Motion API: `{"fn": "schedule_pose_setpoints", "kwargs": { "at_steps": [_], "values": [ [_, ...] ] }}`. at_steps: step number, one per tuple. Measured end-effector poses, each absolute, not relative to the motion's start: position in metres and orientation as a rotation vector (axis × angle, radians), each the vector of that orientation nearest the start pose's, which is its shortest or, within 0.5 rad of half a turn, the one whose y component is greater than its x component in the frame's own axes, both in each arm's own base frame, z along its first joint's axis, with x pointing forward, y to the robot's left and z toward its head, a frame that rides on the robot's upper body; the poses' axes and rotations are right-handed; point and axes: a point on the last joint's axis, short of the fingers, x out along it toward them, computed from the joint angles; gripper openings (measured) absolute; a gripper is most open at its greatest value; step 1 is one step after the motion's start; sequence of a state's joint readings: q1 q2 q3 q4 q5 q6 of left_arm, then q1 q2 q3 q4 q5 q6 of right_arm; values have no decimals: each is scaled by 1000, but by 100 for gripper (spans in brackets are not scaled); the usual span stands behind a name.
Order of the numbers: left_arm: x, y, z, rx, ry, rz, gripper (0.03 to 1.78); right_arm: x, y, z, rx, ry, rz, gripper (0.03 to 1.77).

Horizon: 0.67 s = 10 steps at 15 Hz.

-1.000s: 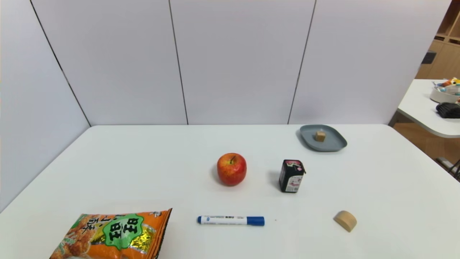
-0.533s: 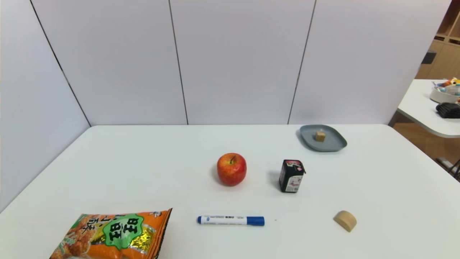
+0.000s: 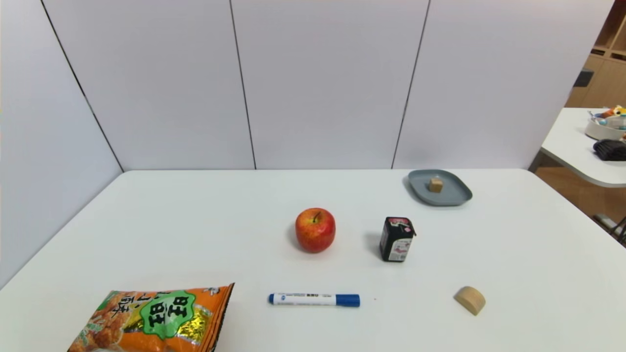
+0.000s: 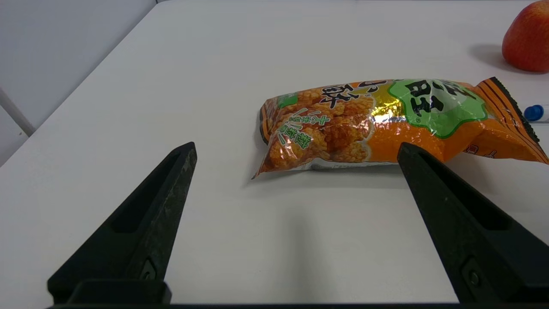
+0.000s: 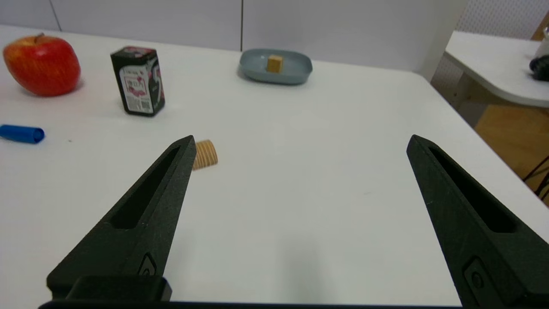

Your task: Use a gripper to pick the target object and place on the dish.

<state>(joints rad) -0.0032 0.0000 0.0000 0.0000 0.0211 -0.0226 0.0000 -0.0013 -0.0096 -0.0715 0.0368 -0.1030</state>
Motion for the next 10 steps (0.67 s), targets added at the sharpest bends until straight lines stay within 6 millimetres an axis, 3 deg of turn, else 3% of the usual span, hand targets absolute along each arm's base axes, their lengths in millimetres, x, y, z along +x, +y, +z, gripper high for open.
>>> {"fn": "schedule_pose_setpoints", "kwargs": {
  "at_steps": [2, 10],
  "values": [
    [-23, 1, 75, -22, 0, 17, 169, -23, 1, 76, -105, -4, 31, 170],
    [-23, 1, 75, -23, 0, 18, 169, -23, 1, 75, -102, -2, 31, 170]
  ]
}}
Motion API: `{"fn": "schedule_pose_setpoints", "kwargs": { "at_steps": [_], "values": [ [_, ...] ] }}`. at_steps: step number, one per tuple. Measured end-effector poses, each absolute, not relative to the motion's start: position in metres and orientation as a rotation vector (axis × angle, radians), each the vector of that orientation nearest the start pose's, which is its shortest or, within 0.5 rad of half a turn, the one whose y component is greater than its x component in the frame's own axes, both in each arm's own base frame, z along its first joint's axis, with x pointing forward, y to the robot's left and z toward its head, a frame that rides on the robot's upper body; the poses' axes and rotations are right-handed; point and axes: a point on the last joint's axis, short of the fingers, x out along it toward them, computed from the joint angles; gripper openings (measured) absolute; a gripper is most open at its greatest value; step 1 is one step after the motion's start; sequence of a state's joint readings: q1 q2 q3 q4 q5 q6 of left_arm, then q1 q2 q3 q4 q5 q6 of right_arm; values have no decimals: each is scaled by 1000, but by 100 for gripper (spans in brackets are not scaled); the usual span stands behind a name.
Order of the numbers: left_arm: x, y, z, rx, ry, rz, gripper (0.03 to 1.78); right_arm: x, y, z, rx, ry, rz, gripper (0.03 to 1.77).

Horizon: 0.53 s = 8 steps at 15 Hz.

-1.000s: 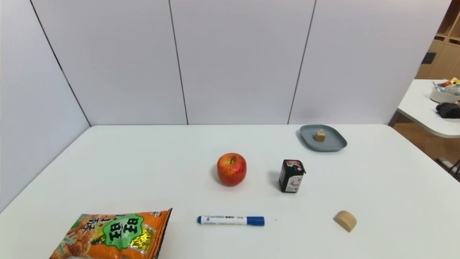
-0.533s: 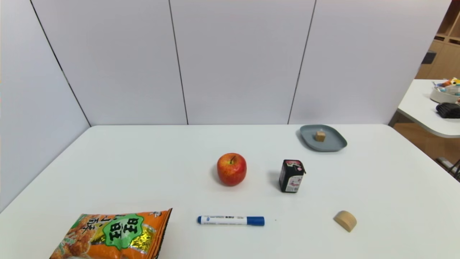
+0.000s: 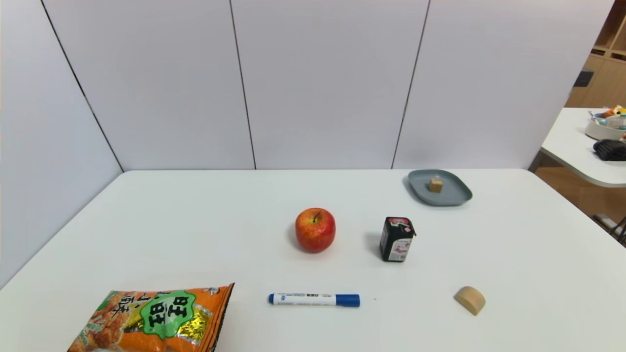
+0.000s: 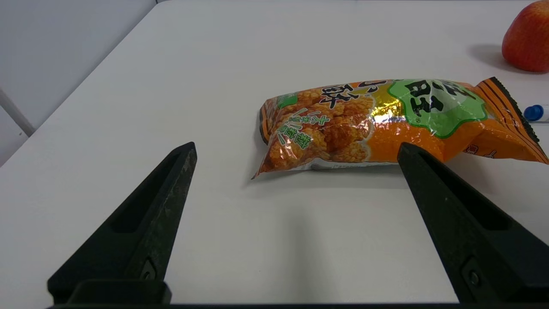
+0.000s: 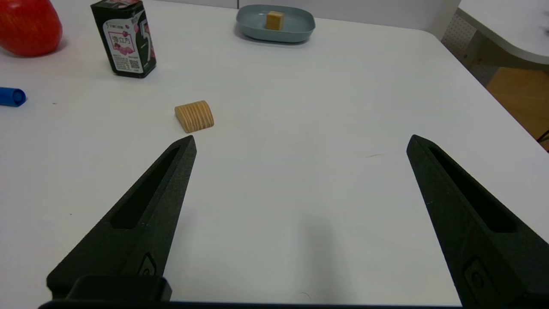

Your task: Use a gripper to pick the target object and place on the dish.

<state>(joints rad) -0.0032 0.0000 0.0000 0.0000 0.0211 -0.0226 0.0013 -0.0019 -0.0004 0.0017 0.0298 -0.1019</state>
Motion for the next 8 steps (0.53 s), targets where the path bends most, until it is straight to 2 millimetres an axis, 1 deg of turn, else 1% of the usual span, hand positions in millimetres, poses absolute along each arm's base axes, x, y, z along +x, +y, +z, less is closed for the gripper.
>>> {"fn": "schedule_pose_setpoints", "kwargs": {
  "at_steps": [8],
  "values": [
    [-23, 1, 75, -23, 0, 18, 169, -23, 1, 75, -101, -1, 32, 171]
  ]
}}
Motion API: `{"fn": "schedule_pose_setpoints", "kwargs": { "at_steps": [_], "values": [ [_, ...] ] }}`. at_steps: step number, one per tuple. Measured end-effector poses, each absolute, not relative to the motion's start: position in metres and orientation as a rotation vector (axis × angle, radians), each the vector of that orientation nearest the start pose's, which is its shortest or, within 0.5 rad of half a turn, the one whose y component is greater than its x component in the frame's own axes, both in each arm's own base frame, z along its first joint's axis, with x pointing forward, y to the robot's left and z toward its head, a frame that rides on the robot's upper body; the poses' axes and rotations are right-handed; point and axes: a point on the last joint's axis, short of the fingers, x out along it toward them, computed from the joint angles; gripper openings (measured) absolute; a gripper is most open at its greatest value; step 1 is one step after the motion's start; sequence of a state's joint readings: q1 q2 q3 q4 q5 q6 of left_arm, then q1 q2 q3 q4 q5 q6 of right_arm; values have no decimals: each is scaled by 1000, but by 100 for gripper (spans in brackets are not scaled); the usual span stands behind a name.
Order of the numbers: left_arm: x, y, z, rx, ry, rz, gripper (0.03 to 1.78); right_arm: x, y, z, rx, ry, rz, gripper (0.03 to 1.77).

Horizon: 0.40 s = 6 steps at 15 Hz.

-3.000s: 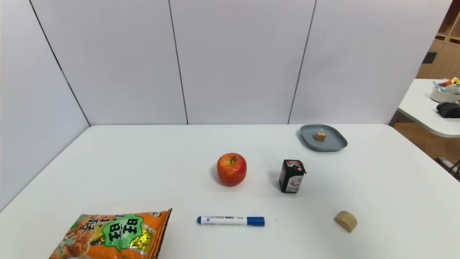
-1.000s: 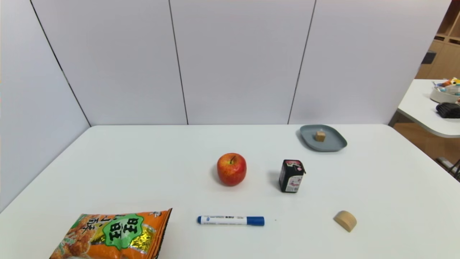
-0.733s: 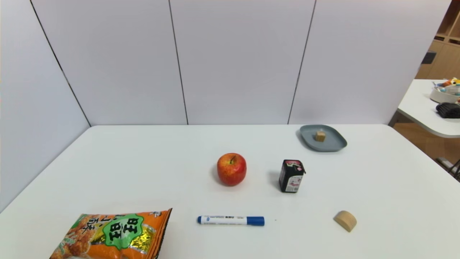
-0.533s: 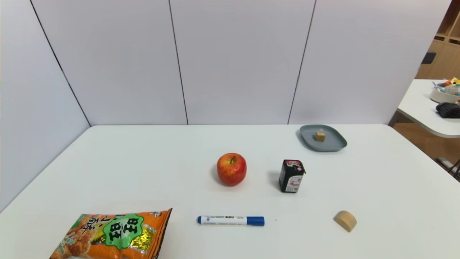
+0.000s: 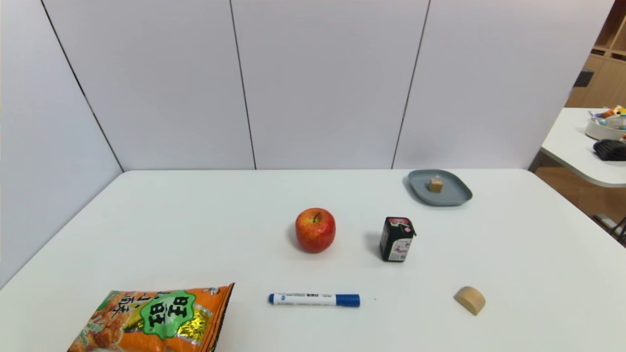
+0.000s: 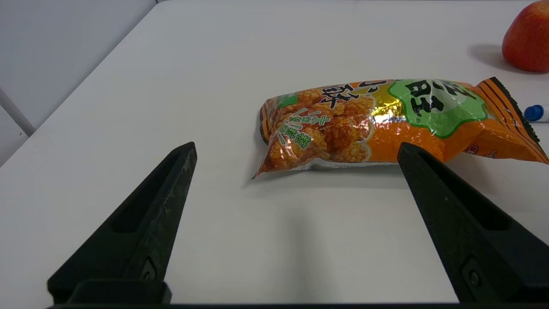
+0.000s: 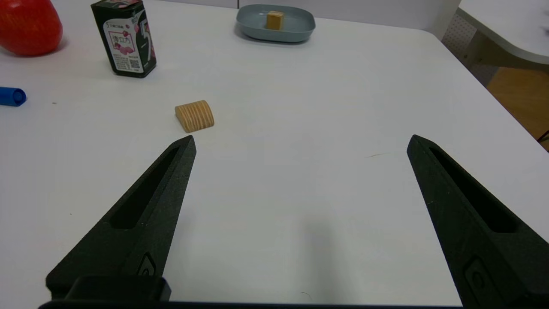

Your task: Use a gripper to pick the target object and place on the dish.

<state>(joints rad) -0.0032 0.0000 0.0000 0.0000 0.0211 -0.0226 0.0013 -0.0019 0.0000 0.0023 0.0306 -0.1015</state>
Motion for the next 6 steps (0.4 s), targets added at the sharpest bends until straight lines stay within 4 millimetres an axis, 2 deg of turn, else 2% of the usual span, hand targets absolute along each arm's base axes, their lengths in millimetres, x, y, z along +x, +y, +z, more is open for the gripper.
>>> {"fn": "schedule_pose_setpoints", "kwargs": {
  "at_steps": [6],
  "values": [
    [-23, 1, 75, -23, 0, 18, 169, -23, 1, 75, -102, -2, 31, 171]
  ]
}}
